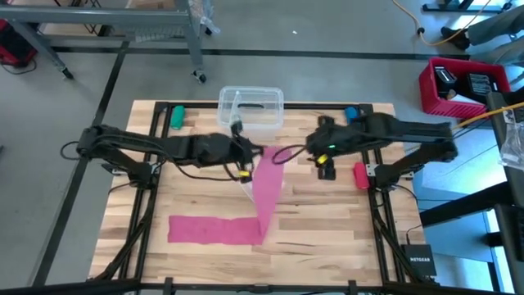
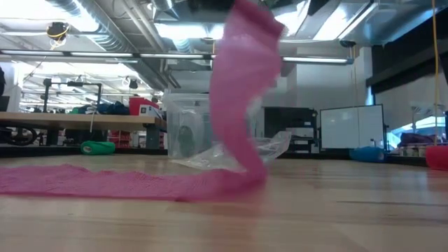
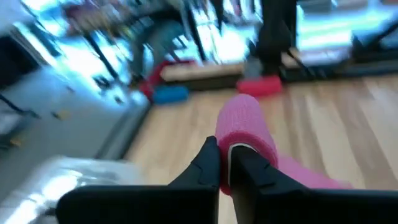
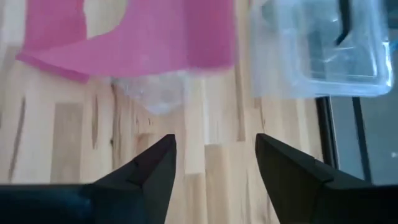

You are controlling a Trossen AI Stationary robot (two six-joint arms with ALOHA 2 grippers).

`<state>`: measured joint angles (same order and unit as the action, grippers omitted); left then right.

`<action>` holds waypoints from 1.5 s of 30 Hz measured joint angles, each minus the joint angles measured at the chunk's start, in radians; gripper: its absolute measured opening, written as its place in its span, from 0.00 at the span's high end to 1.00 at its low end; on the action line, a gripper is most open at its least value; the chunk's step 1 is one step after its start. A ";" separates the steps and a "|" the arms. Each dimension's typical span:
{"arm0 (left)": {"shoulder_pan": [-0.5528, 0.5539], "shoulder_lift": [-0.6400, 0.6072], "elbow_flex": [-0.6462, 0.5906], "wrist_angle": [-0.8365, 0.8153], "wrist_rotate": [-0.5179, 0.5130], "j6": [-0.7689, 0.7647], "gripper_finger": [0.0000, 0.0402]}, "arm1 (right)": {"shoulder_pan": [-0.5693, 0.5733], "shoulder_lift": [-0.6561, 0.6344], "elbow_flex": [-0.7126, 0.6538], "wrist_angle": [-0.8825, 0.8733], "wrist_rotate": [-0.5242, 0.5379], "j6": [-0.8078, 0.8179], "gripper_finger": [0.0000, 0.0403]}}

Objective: Roll bandage
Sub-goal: Roll the pink bandage

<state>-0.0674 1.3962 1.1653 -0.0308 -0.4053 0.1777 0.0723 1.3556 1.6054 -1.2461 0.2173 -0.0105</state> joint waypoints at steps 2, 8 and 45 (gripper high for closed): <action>-0.005 -0.037 0.003 0.041 -0.029 0.042 0.99 | 0.000 -0.082 -0.071 0.084 0.001 0.012 0.45; -0.012 -0.078 -0.001 0.219 -0.028 0.178 0.98 | -0.001 -0.348 -0.427 0.539 0.000 0.014 0.45; -0.001 -0.079 0.002 0.068 0.155 0.142 0.97 | 0.000 -0.410 -0.702 1.199 -0.139 -0.138 0.45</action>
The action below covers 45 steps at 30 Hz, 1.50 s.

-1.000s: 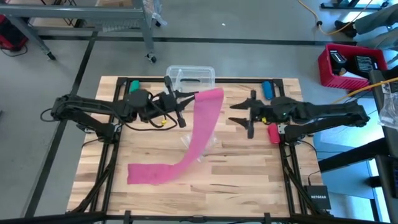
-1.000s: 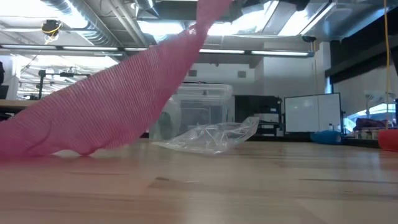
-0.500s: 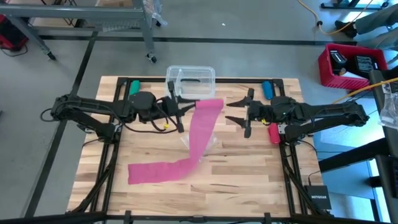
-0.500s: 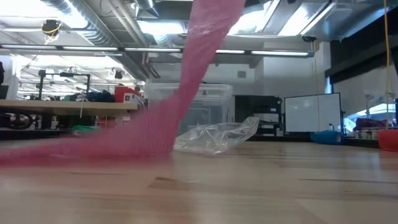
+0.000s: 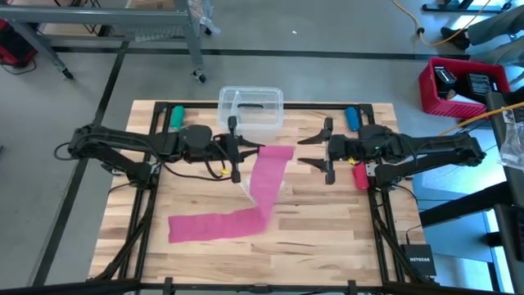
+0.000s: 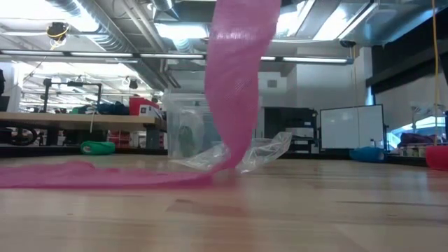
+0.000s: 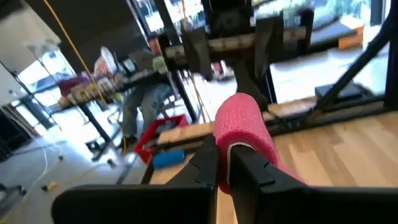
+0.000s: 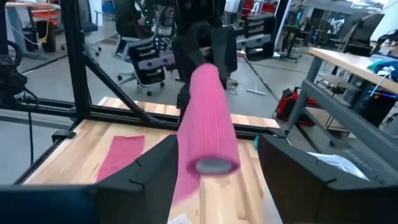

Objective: Roll bandage
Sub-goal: Roll the pink bandage

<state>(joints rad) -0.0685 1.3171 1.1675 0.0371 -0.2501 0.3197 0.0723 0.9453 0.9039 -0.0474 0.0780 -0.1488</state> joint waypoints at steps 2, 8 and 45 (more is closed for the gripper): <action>0.000 0.009 0.000 0.000 0.000 -0.004 0.97 | 0.000 0.025 0.000 0.008 -0.001 0.011 0.45; 0.002 0.057 0.000 -0.026 0.000 -0.006 0.97 | 0.000 0.132 -0.001 0.042 -0.019 0.021 0.45; 0.010 0.037 0.000 -0.060 -0.113 0.025 0.85 | -0.001 0.208 0.000 -0.030 0.063 0.010 0.63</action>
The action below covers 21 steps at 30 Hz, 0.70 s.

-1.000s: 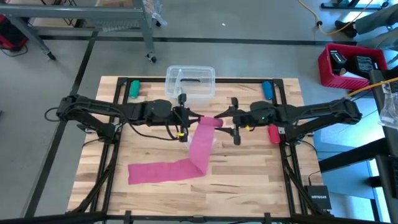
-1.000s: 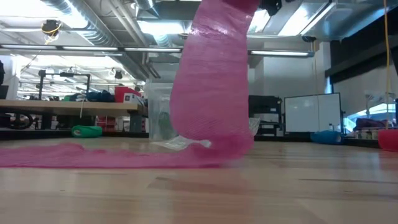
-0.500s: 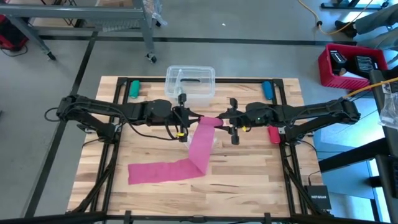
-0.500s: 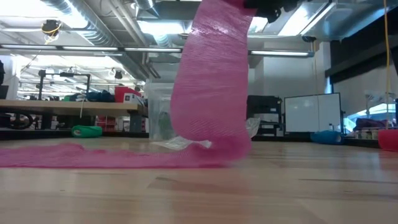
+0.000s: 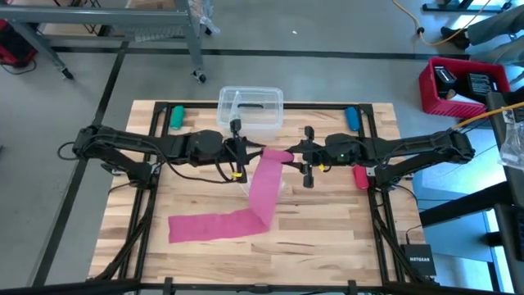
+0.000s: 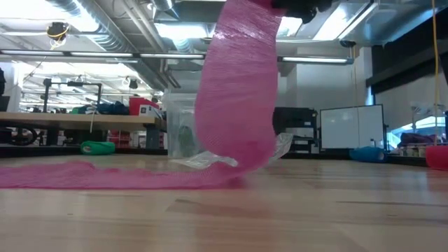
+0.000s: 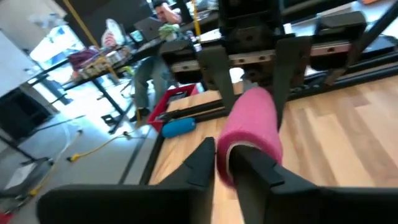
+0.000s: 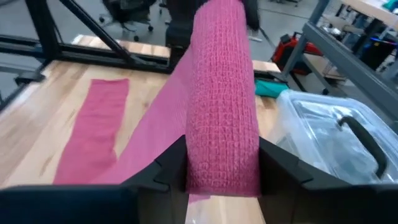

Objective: Roll bandage
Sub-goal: Roll the pink bandage

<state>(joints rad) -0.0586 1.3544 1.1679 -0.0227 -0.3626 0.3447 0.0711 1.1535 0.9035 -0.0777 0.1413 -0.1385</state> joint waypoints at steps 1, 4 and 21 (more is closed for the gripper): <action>0.000 -0.008 0.000 -0.006 -0.012 -0.001 0.82 | 0.000 -0.002 0.000 0.001 0.008 0.000 0.63; 0.000 -0.027 0.000 -0.041 -0.076 0.002 0.73 | 0.000 -0.006 0.000 -0.009 0.028 0.000 0.63; -0.025 -0.033 0.000 -0.115 -0.123 -0.230 0.61 | 0.000 -0.006 -0.002 -0.031 0.364 0.057 0.63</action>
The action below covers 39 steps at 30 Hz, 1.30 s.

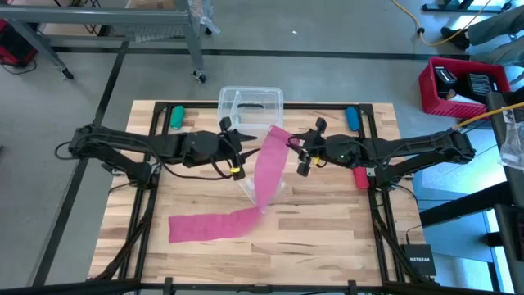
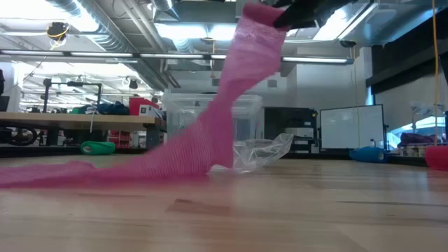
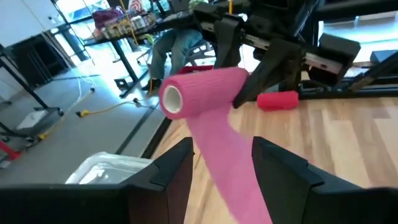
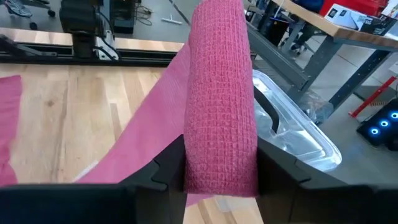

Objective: Roll bandage
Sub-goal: Roll the pink bandage

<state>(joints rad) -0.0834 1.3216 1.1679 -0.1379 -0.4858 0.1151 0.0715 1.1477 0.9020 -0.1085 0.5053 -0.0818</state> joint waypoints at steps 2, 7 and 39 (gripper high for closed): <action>0.000 0.018 0.000 0.013 0.000 -0.031 0.61 | 0.000 0.000 0.000 0.000 0.001 0.011 0.63; 0.000 0.077 0.000 0.081 0.000 -0.032 0.62 | 0.000 0.002 0.000 0.021 -0.001 0.065 0.63; 0.003 0.103 0.000 -0.042 -0.055 -0.058 0.65 | 0.000 0.104 0.001 -0.060 -0.154 0.053 0.63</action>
<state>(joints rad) -0.0807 1.4246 1.1679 -0.1797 -0.5406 0.0573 0.0714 1.2513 0.9028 -0.1684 0.3508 -0.0293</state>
